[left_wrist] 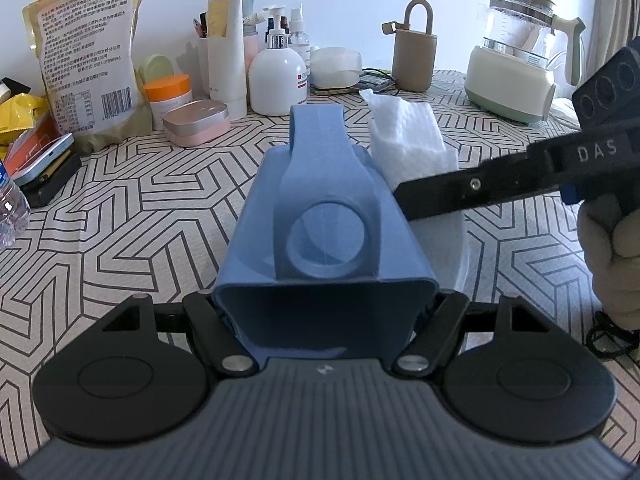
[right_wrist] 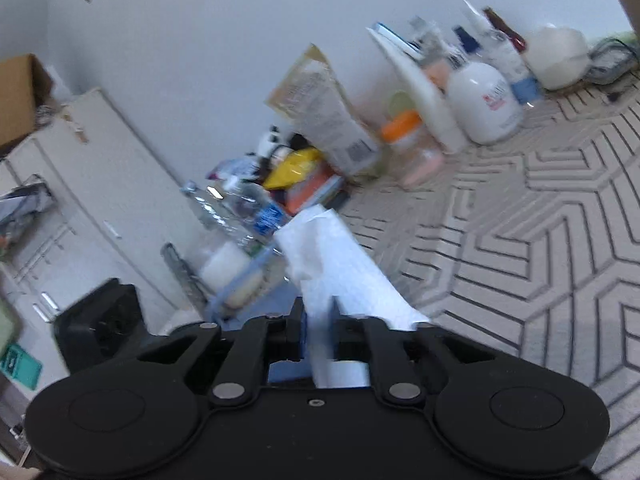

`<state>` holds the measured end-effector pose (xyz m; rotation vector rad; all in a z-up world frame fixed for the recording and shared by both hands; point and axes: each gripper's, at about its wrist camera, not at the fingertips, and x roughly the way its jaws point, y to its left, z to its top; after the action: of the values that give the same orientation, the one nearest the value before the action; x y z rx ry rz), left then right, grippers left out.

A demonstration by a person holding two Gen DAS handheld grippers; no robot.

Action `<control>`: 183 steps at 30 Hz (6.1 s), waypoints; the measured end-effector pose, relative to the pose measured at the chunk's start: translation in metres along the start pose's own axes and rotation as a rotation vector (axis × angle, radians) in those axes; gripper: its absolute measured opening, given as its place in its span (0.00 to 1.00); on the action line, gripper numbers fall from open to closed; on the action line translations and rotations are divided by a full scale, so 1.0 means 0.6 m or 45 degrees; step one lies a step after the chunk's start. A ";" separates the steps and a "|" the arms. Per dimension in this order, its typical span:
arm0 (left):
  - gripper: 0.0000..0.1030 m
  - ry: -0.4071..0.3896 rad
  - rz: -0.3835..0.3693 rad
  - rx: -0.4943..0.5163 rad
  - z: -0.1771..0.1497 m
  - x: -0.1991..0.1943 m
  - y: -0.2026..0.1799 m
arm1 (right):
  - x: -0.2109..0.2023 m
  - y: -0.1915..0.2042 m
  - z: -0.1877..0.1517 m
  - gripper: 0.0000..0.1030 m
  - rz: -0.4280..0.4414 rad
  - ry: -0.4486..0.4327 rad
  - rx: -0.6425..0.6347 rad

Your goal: Clean container

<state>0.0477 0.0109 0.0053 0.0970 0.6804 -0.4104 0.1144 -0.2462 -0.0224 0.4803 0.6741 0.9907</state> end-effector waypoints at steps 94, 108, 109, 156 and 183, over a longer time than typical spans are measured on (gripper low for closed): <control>0.71 -0.012 0.006 0.011 0.000 -0.002 -0.003 | 0.000 0.043 -0.007 0.04 0.162 0.040 -0.144; 0.71 -0.008 -0.003 0.002 0.000 -0.001 -0.001 | 0.005 0.005 -0.003 0.04 0.023 0.023 -0.007; 0.71 -0.008 -0.007 -0.001 0.000 -0.002 0.000 | 0.005 0.003 -0.003 0.04 0.016 0.025 -0.003; 0.71 -0.021 -0.008 0.093 0.000 -0.001 -0.016 | 0.024 0.040 0.000 0.03 0.169 0.008 -0.149; 0.71 -0.038 0.010 0.117 -0.008 -0.009 -0.028 | 0.003 0.011 0.003 0.02 0.112 -0.057 -0.029</control>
<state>0.0347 -0.0015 0.0059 0.1804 0.6317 -0.4347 0.1123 -0.2416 -0.0174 0.5141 0.6049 1.0668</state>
